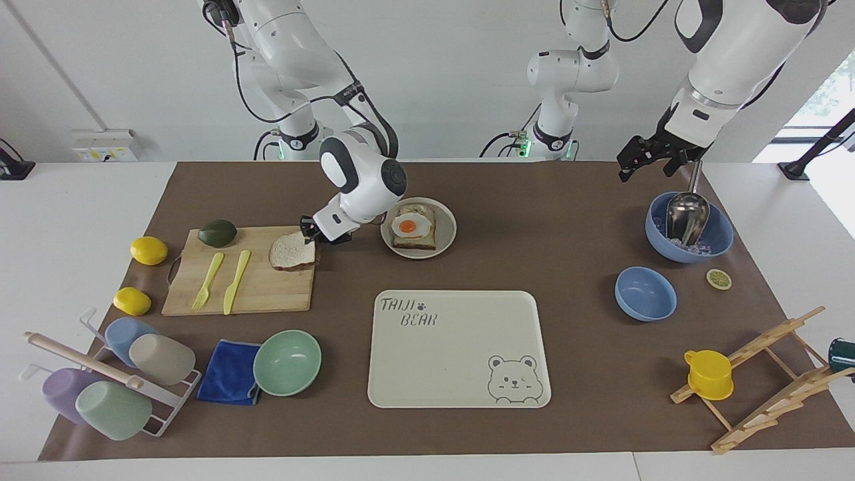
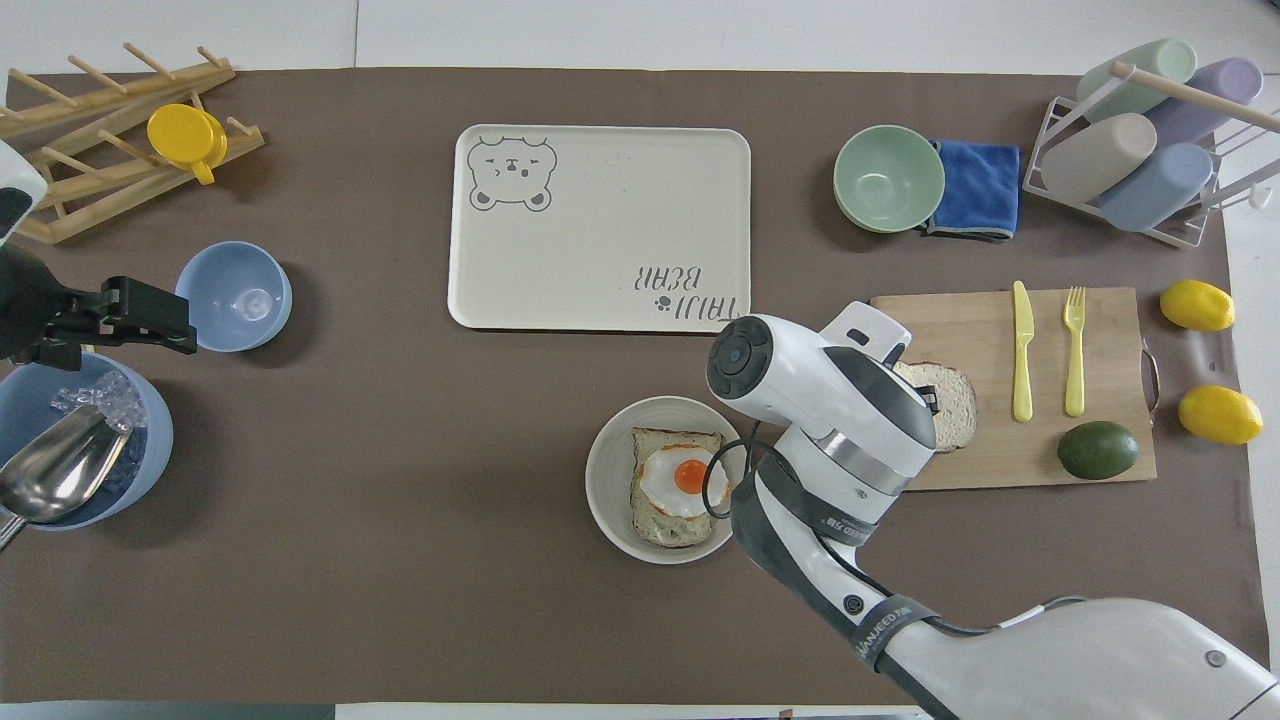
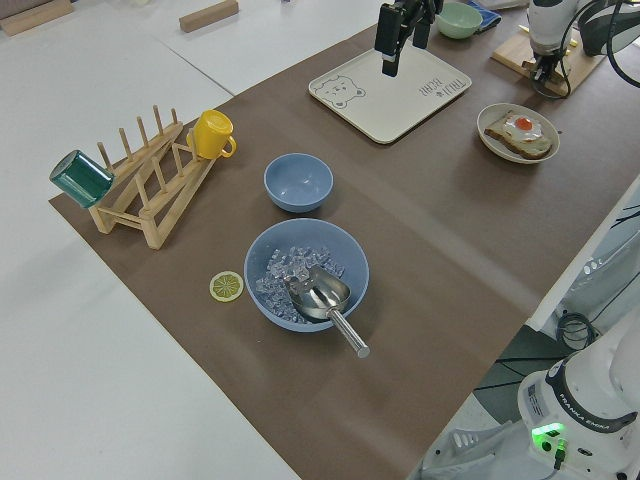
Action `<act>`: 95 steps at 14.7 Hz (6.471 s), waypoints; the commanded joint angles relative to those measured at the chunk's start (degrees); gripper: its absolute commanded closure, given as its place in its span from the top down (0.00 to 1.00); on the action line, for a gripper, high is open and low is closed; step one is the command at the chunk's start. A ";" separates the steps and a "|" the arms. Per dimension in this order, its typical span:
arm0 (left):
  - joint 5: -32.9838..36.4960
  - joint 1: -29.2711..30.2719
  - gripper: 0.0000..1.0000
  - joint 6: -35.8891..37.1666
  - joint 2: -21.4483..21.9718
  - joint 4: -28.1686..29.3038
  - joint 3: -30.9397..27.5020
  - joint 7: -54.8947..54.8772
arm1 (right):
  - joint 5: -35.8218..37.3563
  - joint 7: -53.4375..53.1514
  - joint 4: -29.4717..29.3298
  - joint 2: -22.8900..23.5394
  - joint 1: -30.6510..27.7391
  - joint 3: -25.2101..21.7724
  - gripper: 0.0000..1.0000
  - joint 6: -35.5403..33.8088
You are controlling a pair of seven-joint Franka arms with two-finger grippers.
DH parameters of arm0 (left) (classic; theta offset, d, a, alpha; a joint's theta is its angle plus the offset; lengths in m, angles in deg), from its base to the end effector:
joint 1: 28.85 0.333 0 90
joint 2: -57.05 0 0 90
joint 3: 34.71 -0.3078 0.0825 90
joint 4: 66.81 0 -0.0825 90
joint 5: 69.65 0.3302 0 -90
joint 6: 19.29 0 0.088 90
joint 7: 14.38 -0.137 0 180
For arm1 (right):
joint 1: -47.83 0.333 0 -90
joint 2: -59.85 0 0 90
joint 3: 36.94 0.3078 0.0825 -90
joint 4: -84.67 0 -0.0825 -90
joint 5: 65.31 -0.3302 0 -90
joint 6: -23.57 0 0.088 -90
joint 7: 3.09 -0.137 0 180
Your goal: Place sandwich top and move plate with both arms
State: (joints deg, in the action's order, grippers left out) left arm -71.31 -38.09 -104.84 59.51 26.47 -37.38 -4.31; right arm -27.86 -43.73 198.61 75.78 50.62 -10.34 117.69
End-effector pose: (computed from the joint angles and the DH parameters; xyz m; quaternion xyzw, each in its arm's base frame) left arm 0.4721 -0.0581 0.5774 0.9984 0.0300 -0.0477 0.0087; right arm 0.4583 0.1598 0.3198 0.9310 0.0347 -0.0847 0.3535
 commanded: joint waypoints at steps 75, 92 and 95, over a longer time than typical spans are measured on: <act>0.96 0.54 1.00 0.39 0.45 -0.12 0.30 -0.40 | -36.57 10.30 -17.86 -8.10 2.49 -5.32 0.79 1.78; 0.87 -0.25 1.00 0.21 1.06 0.49 0.47 -0.31 | -40.09 31.50 -29.13 -10.92 -0.51 -29.85 1.00 -15.46; 0.09 -2.26 1.00 -5.30 3.86 7.14 0.91 0.82 | -40.00 32.72 -29.03 -11.36 -0.51 -30.20 1.00 -15.99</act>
State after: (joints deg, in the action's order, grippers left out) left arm -71.36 -38.53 -105.68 59.83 27.30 -36.58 -4.30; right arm -67.31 -12.96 170.21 64.68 49.74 -39.61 102.87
